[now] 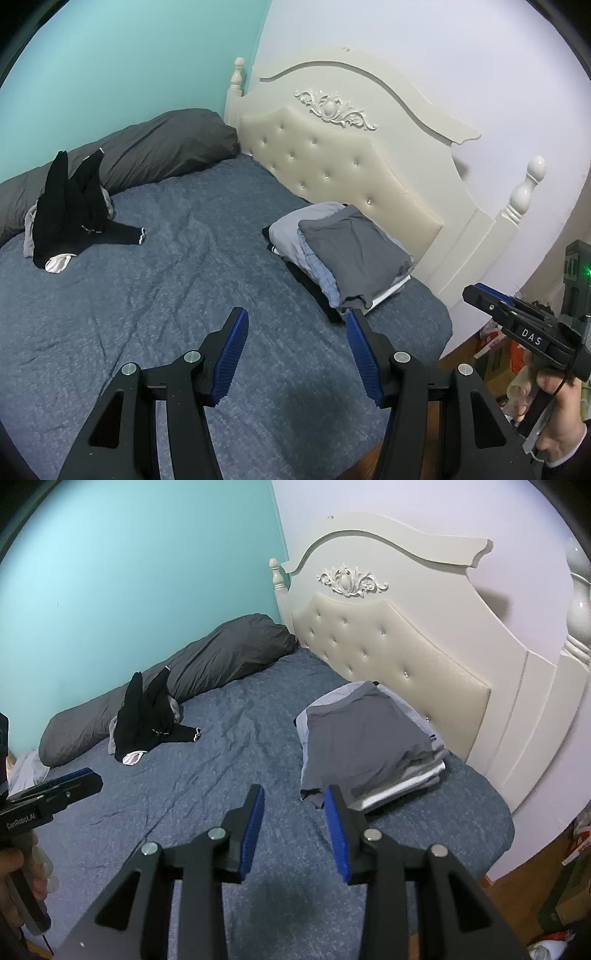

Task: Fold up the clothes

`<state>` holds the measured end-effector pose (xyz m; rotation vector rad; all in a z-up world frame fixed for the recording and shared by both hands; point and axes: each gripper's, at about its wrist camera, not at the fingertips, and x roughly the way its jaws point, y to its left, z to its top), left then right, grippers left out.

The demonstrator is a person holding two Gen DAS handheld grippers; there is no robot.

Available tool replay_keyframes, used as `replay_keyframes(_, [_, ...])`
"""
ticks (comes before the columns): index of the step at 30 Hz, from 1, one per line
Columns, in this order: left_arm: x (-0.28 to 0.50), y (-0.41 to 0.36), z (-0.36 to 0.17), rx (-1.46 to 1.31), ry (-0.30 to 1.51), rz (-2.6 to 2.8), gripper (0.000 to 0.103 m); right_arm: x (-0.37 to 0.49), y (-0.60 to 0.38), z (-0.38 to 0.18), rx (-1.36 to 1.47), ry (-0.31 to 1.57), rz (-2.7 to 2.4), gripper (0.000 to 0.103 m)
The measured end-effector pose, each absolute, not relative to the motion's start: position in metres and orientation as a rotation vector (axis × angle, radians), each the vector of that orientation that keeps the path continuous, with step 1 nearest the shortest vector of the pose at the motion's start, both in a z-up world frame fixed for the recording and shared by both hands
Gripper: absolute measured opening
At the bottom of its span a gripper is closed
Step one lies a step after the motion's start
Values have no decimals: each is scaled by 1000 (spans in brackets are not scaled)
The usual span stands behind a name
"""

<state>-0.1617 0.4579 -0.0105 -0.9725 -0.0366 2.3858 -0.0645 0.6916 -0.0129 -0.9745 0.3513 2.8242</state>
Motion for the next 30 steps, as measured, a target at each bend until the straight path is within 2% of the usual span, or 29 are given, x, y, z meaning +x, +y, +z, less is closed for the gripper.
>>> replay_keyframes(2, [-156,456,-10,-963,-34,2390,65,-60,690,-12,-964,347,2827,40])
replay_keyframes(3, [-154,455,-10,-957,-28,2395,65,-57,689,-11,-954,341,2828,50])
replay_keyframes(5, [-150,453,-10,-948,-20,2400,65,-51,686,-10,-932,345,2830,62])
replay_keyframes(10, [-142,448,-11,-944,-8,2405,65,-39,678,-10,-918,344,2843,65])
replay_keyframes(12, [-139,446,-12,-944,-2,2410,66,-36,674,-12,-920,339,2843,70])
replay_keyframes(13, [-137,444,-12,-940,-3,2415,68,-35,673,-12,-922,336,2844,71])
replay_keyframes(15, [-134,440,-12,-931,-6,2426,82,-32,670,-14,-921,336,2846,72])
replay_keyframes(28, [-117,424,-11,-912,21,2449,91,-20,652,-21,-961,345,2849,87])
replay_keyframes(30, [-115,421,-11,-912,17,2450,96,-19,650,-22,-965,346,2848,90])
